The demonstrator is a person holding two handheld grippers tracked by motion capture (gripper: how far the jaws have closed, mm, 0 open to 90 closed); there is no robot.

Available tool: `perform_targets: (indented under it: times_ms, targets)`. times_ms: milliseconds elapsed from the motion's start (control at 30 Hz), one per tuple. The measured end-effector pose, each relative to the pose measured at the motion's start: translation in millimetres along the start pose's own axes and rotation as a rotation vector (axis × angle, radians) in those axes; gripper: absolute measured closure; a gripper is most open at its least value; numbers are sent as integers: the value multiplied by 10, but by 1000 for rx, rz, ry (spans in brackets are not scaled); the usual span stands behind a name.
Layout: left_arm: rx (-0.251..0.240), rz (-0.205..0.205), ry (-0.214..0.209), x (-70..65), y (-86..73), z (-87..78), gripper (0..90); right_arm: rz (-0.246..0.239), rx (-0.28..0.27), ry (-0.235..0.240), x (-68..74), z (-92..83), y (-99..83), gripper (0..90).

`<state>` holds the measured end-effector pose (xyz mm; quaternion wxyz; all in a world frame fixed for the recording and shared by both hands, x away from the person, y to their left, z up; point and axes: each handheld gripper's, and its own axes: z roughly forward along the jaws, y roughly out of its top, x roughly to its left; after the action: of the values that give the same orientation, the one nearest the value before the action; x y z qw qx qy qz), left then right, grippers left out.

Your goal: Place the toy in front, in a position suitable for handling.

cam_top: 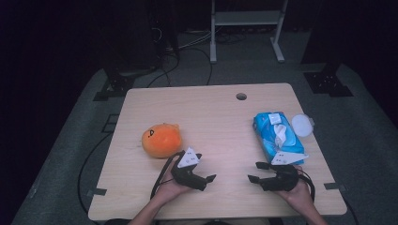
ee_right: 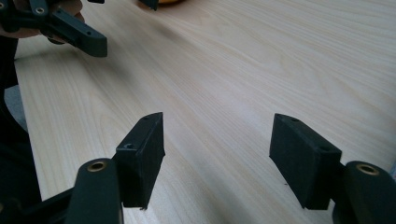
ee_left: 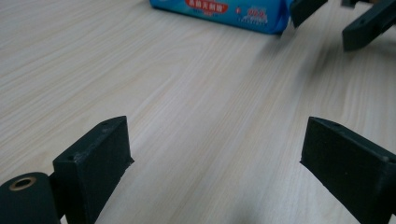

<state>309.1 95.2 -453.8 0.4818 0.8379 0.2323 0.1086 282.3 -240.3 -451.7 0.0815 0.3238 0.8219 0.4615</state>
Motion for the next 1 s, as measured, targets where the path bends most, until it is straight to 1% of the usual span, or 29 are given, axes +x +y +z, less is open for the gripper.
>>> perform_targets:
  times_ms: [33, 67, 100, 133, 200, 233, 267, 300, 367, 400, 433, 467, 500, 533, 600, 633, 667, 733, 767, 800, 867, 900, 933, 967, 1000]
  targets:
    - [-4, -3, -15, 8, 10, -11, 78, 12, -8, 9, 1, -5, -3, 344]
    - [-4, -3, -15, 8, 10, -11, 78, 12, -8, 9, 1, -5, -3, 344]
    - [-8, 15, -27, 11, 41, -43, 78, 11, -16, 14, 17, -11, -3, 344]
    - [-8, 15, -27, 11, 41, -43, 77, 11, -16, 14, 17, -11, -3, 344]
    - [-22, 49, -33, 8, 89, -90, 77, 5, -12, 10, 39, -11, -4, 344]
    - [-40, 70, -42, 18, 144, -141, 77, 5, -8, 7, 57, -14, -11, 344]
    - [-52, 78, -42, 29, 177, -172, 77, 3, -7, 8, 58, -16, -14, 343]
    - [-52, 78, -42, 29, 177, -172, 77, 3, -7, 8, 58, -16, -14, 343]
    - [-78, 88, -45, 68, 251, -253, 77, 5, -12, 2, 58, -33, -24, 344]
    - [-98, 94, -43, 114, 300, -322, 77, 8, -13, -1, 54, -40, -26, 343]
    - [-106, 97, -44, 146, 324, -366, 77, 14, -14, -1, 52, -44, -28, 343]
    - [-106, 97, -44, 146, 324, -366, 77, 14, -14, -1, 52, -44, -28, 343]
    - [-118, 101, -38, 220, 363, -459, 77, 19, -17, -3, 38, -50, -31, 343]
    - [-118, 101, -38, 220, 363, -459, 77, 19, -17, -3, 38, -50, -31, 343]
    - [-124, 100, -29, 309, 390, -552, 77, 22, -17, -7, 28, -54, -32, 343]
    - [-122, 104, -7, 409, 410, -652, 77, 19, -15, -11, 20, -53, -31, 343]
    - [-122, 104, -7, 409, 410, -652, 77, 19, -15, -11, 20, -53, -31, 343]
    - [-117, 105, 13, 483, 420, -723, 77, 19, -13, -12, 18, -51, -29, 344]
    - [-113, 102, 31, 568, 422, -800, 75, 19, -13, -12, 20, -50, -29, 344]
    - [-113, 102, 31, 568, 422, -800, 71, 19, -13, -12, 20, -50, -29, 344]
    - [-96, 103, 59, 699, 412, -906, 71, 18, -4, -12, 27, -45, -34, 344]
    - [-95, 100, 67, 740, 406, -937, 71, 17, -3, -12, 31, -43, -35, 343]
    - [-95, 100, 67, 740, 406, -937, 71, 17, -3, -12, 31, -43, -35, 343]
    - [-88, 99, 75, 799, 401, -977, 71, 15, -5, -11, 34, -40, -34, 343]
    - [-78, 97, 85, 886, 389, -1020, 71, 13, -4, -10, 41, -38, -31, 343]
